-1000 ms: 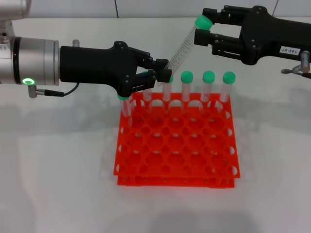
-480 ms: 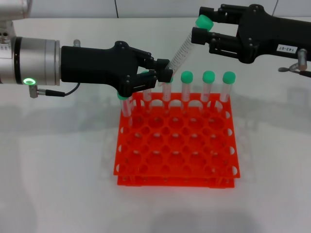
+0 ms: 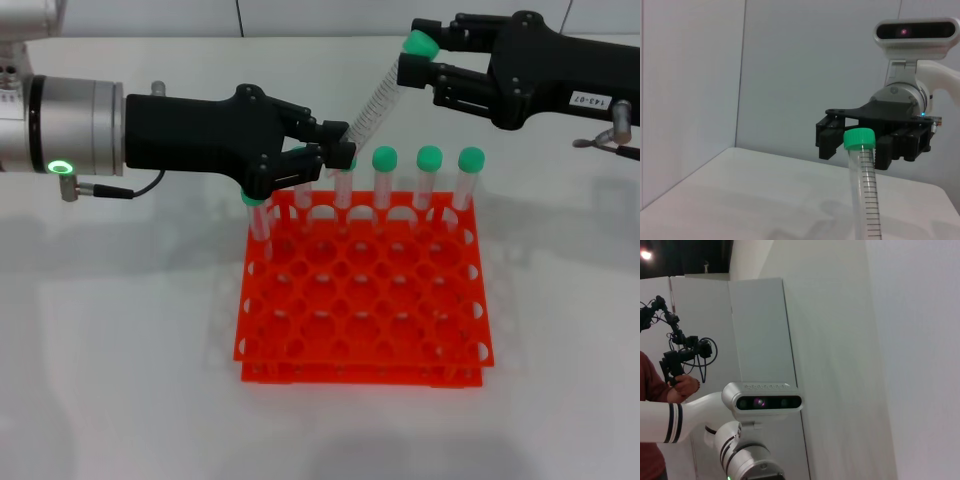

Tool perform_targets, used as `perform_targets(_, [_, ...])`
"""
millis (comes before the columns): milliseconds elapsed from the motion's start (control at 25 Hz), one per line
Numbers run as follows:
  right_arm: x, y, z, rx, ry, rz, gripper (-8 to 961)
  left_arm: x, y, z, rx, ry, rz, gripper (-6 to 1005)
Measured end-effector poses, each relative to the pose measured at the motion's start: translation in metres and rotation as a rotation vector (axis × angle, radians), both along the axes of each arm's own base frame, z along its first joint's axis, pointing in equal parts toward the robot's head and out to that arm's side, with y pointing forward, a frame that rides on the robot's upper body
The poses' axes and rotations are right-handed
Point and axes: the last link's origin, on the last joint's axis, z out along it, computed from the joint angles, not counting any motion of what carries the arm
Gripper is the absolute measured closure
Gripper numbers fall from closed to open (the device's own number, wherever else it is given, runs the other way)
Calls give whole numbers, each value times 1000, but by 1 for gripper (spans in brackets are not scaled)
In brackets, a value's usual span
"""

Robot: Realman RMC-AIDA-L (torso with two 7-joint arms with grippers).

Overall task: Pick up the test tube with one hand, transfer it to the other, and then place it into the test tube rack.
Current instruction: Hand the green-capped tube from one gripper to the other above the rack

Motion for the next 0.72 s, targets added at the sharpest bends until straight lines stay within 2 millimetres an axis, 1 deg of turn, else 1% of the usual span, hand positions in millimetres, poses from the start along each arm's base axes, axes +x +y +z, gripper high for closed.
perform_targets(160, [0,0,0,0,0,0,441,0,0,0,0,0,1,819])
perform_targets(280, [0,-1,1,1,1,1,536,0,0,0,0,0,0,819])
perform_targets(720, [-1,-1,1,-3,4,8,548,0,0,-1,0,-1,1,819])
